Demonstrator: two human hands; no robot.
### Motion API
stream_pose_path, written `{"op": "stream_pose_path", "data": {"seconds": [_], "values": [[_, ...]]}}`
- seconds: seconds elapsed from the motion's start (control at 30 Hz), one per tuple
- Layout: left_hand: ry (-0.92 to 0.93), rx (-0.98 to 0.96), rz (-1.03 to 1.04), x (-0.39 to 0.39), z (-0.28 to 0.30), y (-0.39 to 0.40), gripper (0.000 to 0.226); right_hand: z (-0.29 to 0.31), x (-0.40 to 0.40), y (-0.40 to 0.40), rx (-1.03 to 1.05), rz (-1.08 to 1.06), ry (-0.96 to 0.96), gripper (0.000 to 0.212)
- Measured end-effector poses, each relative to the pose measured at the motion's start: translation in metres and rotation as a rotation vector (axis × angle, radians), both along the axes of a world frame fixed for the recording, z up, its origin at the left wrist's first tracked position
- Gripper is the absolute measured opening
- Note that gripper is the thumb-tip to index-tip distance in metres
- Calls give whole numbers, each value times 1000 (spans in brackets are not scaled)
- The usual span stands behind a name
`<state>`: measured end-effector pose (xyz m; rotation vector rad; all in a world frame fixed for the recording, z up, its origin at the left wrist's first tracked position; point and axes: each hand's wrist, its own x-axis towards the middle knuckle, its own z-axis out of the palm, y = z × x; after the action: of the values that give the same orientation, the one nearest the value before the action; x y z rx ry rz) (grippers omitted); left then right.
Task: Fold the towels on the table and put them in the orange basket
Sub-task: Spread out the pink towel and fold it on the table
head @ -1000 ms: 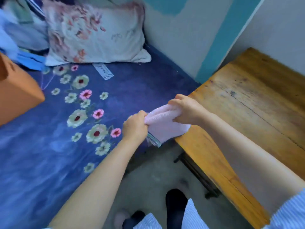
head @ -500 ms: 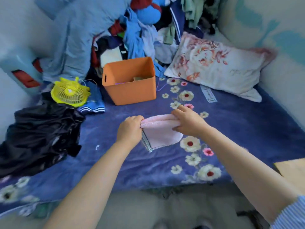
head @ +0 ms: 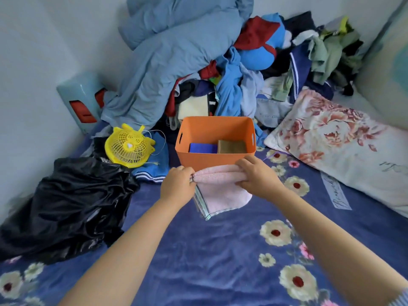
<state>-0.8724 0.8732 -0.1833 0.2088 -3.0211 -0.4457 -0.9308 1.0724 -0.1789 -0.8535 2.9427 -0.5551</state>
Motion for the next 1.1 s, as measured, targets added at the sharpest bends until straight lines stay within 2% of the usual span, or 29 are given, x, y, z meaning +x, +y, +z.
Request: {"op": "stream_pose_path", "data": {"seconds": [0.13, 0.23, 0.37, 0.5, 0.6, 0.7, 0.8, 0.93, 1.1], "values": [[23, 83, 58, -88, 2, -13, 18, -6, -84, -13, -57, -55, -10, 46], [97, 208, 109, -139, 3, -22, 16, -8, -129, -23, -145, -89, 54, 40], [114, 366, 192, -214, -5, -39, 17, -11, -192, -44, -117, -30, 164, 36], [170, 431, 192, -275, -16, -55, 17, -20, -246, -64, -179, -87, 202, 38], [213, 525, 235, -314, -30, -66, 21, -36, -281, -79, -255, -140, 152, 41], [223, 604, 332, -349, -57, -79, 25, -62, -317, -97, -321, -133, 21, 45], [147, 572, 423, -371, -89, -87, 26, -96, -344, -114, -331, -161, -179, 48], [3, 384, 470, -399, -143, -97, 32, -156, -368, -135, -347, -173, -377, 54], [-230, 205, 499, -429, -205, -111, 30, -222, -392, -154, -422, -382, -555, 63]]}}
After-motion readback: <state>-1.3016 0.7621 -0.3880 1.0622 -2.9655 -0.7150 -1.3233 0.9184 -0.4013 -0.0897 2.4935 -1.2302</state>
